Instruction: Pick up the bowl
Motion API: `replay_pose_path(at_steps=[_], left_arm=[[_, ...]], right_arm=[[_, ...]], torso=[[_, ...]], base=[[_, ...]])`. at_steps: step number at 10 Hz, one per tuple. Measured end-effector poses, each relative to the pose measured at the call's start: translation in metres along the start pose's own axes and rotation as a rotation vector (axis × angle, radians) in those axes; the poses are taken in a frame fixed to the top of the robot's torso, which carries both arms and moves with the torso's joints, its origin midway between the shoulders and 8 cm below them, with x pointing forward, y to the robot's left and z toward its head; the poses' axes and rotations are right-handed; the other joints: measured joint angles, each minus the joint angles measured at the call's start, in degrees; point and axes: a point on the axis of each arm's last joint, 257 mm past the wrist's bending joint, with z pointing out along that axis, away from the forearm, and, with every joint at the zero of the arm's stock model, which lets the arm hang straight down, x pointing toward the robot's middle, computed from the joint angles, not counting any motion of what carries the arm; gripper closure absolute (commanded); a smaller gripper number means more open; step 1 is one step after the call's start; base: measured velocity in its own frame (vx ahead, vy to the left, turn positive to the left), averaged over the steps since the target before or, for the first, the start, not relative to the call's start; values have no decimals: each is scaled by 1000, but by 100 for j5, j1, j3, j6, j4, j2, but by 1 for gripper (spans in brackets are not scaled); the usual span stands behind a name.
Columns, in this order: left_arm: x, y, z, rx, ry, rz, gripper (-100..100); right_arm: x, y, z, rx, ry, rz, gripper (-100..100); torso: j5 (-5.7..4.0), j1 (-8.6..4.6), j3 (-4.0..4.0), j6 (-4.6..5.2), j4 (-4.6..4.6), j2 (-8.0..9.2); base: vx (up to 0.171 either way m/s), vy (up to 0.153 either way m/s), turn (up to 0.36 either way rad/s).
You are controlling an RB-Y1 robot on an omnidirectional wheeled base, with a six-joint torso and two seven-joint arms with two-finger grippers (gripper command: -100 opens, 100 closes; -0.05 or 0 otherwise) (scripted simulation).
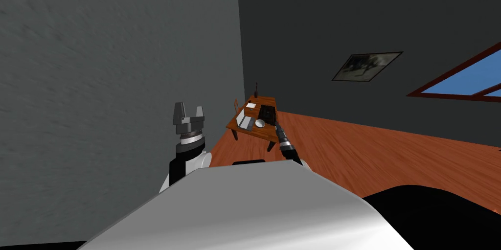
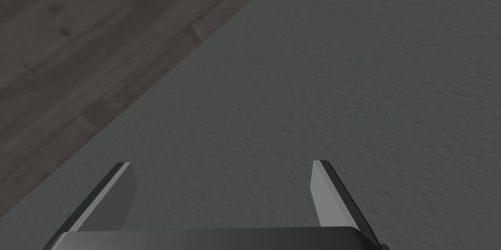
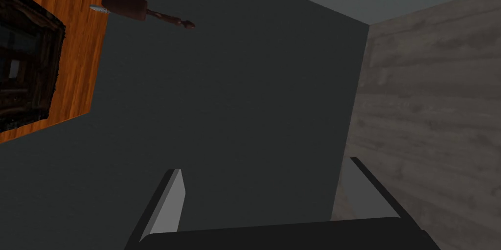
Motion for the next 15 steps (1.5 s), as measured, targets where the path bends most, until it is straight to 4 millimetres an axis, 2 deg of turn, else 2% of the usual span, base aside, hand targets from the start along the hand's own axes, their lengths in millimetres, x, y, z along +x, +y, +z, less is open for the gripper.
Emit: replay_pose_path(at_steps=[6, 11, 15], left_arm=[[0, 0, 0, 0, 0, 0, 0], [0, 0, 0, 0, 0, 0, 0], [0, 0, 0, 0, 0, 0, 0]], right_arm=[[42, -56, -20, 116, 107, -58, -100], [91, -121, -65, 239, 266, -152, -100], [115, -153, -98, 308, 362, -212, -100]], torso=[[-1, -4, -5, 1, -2, -9], [2, 11, 0, -1, 0, 0], [-1, -8, -2, 2, -1, -4]], base=[[-15, 109, 75], [-18, 134, 84], [-3, 72, 49]])
